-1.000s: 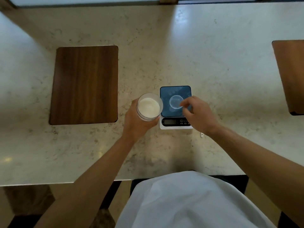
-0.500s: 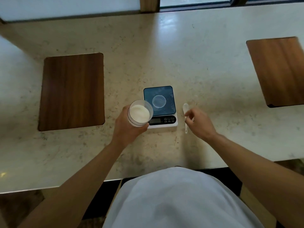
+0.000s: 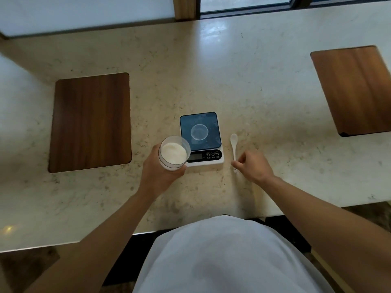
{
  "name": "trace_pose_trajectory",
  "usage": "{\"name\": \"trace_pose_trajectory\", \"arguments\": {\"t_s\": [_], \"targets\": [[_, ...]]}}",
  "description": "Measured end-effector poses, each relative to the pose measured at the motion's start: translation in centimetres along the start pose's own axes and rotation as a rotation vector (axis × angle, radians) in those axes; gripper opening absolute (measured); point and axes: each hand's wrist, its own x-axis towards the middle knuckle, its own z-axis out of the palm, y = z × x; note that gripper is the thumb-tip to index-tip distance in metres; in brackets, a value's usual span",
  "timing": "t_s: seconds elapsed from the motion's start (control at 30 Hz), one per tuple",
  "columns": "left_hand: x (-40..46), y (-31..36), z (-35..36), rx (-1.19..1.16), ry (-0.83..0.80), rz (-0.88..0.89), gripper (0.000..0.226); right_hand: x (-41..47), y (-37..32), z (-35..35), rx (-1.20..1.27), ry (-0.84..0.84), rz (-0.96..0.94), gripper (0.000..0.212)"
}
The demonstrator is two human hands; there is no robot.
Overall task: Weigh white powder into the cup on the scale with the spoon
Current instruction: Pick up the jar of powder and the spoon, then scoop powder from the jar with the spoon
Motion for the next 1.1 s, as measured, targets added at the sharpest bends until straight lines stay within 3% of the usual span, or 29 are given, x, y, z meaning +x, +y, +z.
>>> {"name": "trace_pose_trajectory", "arguments": {"t_s": [0.13, 0.33, 0.7, 0.9, 1.1], "targets": [[-0.2, 0.0, 0.1, 0.017, -0.008, -0.001, 0.087, 0.1, -0.2, -0.1, -0.004, -0.014, 0.033, 0.032], [-0.4, 0.3, -0.1, 0.03, 0.01, -0.012, 0.09, 0.6, -0.5, 0.0, -0.016, -0.038, 0.062, 0.046], [-0.4, -0.2, -0.8, 0.029, 0.055, -0.042, 0.089, 1.0, -1.3, -0.4, 0.052, 0.009, 0.044, 0.032], [0.2, -0.1, -1.0, 0.05, 0.09, -0.025, 0.088, 1.7, -2.8, -2.1, 0.212, 0.095, 0.049, 0.028], [1.0, 0.5, -1.7, 0.037, 0.121, -0.016, 0.09, 1.3, -6.1, -4.9, 0.436, 0.175, -0.115, 0.016]]}}
